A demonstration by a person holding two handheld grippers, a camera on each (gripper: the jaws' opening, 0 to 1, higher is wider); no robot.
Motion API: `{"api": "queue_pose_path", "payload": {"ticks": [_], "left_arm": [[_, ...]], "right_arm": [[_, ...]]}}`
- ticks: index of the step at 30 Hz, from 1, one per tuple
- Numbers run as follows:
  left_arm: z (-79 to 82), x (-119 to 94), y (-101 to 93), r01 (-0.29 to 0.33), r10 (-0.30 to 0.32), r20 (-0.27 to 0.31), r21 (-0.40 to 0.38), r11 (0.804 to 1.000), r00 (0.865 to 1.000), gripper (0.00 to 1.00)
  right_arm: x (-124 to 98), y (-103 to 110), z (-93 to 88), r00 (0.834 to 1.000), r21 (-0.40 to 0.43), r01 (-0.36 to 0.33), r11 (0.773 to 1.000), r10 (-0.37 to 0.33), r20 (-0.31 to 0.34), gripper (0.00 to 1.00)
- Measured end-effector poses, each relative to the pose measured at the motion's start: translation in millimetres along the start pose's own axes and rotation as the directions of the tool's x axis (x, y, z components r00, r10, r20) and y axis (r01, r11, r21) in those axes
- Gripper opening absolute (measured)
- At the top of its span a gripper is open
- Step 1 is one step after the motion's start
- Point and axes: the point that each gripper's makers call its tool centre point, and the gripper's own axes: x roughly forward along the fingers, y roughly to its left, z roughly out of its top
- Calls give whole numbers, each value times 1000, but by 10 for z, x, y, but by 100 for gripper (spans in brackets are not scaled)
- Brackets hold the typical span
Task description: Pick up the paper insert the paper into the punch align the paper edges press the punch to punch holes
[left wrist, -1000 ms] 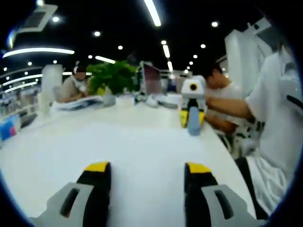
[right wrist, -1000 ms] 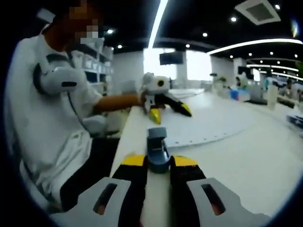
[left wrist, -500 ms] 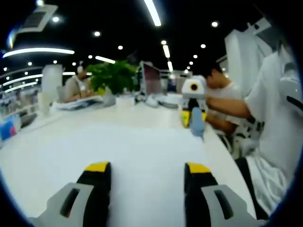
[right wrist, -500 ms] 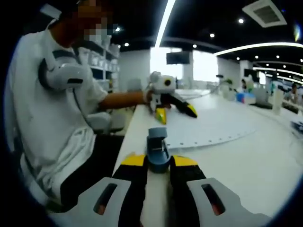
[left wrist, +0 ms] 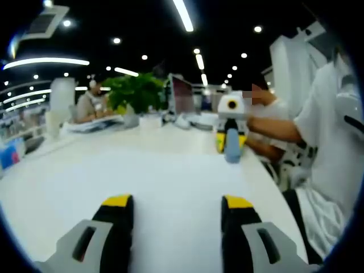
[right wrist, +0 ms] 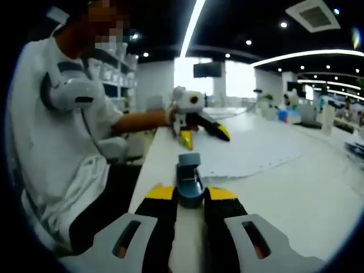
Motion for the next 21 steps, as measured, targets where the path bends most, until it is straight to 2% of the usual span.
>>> {"api": "queue_pose_path", "payload": {"ticks": [5, 15, 21], "left_arm": [[1, 3, -10, -1, 1, 0, -1, 1000, 1000, 62], [-2, -5, 27, -1, 1, 1, -2, 1000, 1000, 62], [-3, -5, 24, -3, 3, 1, -2, 1000, 1000, 62]], "right_arm": [[-36, -44, -13, 1000, 28, 14, 1000, -14, 5, 22], [-158, -214, -46, 993, 65, 116, 991, -116, 1, 22], [-161, -400, -48, 969, 71, 249, 966, -248, -11, 22]]}}
